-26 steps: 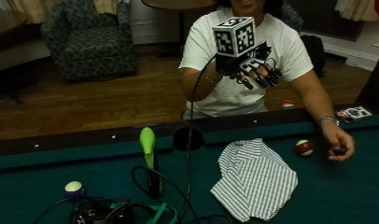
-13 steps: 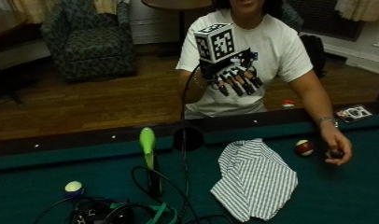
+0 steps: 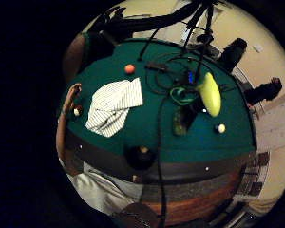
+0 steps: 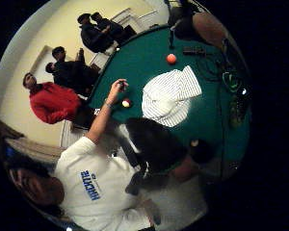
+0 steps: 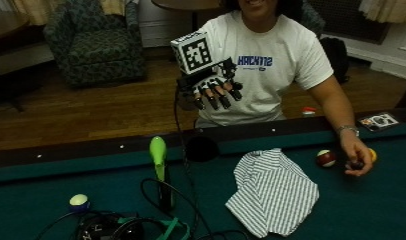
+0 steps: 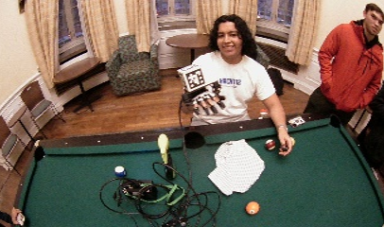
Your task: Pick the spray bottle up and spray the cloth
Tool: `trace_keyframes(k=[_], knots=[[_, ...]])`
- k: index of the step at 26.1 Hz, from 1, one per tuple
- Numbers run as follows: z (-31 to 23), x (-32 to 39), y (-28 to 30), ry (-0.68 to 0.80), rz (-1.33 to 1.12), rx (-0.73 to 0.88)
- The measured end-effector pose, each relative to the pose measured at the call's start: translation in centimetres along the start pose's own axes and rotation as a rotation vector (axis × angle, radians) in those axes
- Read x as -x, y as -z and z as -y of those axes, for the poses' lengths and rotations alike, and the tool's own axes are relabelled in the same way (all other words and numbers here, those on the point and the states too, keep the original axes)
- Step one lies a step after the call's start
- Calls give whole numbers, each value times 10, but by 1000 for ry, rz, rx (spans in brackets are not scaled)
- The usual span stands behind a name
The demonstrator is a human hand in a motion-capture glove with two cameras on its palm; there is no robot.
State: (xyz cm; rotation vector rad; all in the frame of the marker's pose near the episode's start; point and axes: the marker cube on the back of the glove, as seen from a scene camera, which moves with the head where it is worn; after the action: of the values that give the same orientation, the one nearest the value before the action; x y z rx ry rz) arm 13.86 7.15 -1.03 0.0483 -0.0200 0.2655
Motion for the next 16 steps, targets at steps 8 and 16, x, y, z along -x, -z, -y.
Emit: trace_keyframes(k=[8,16], knots=[[-9,-73,3,-105,69,-336],[-53,-140,3,-245,243,-362]])
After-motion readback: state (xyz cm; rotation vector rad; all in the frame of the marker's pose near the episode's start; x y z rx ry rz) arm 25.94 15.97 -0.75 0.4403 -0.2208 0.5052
